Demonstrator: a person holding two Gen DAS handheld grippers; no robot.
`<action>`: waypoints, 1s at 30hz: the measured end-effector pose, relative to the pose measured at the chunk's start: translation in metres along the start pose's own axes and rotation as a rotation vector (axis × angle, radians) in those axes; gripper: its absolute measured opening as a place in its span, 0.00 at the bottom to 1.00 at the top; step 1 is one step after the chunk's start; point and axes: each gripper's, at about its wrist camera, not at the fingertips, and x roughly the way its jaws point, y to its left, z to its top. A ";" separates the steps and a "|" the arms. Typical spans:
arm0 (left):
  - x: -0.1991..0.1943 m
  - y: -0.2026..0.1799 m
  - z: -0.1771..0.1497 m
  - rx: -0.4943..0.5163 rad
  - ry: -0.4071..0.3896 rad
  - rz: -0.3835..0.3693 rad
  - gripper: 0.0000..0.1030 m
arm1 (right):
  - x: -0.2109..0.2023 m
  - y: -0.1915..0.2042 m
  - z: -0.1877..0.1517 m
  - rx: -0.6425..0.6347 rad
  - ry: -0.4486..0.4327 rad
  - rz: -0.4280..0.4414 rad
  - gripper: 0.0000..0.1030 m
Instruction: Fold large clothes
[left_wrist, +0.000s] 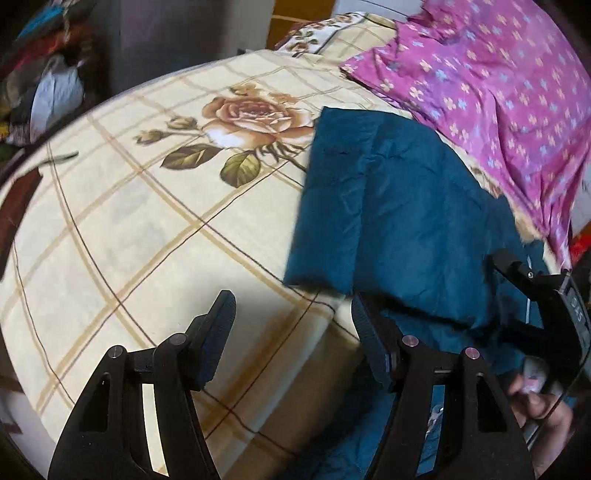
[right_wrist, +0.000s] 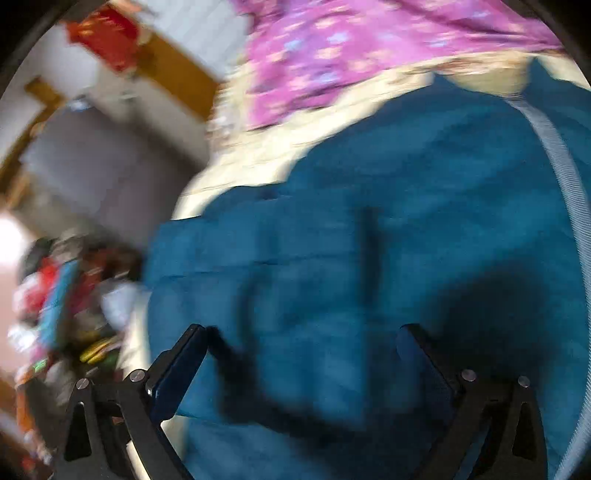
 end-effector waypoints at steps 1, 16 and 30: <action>0.000 0.004 0.002 -0.022 0.001 -0.003 0.64 | 0.009 0.003 0.001 0.005 0.030 0.061 0.98; 0.003 0.011 0.007 -0.078 -0.004 0.044 0.64 | -0.087 0.001 -0.007 -0.137 -0.157 -0.258 0.21; 0.003 -0.061 -0.008 0.072 -0.017 -0.022 0.64 | -0.243 -0.093 -0.020 -0.081 -0.231 -0.739 0.23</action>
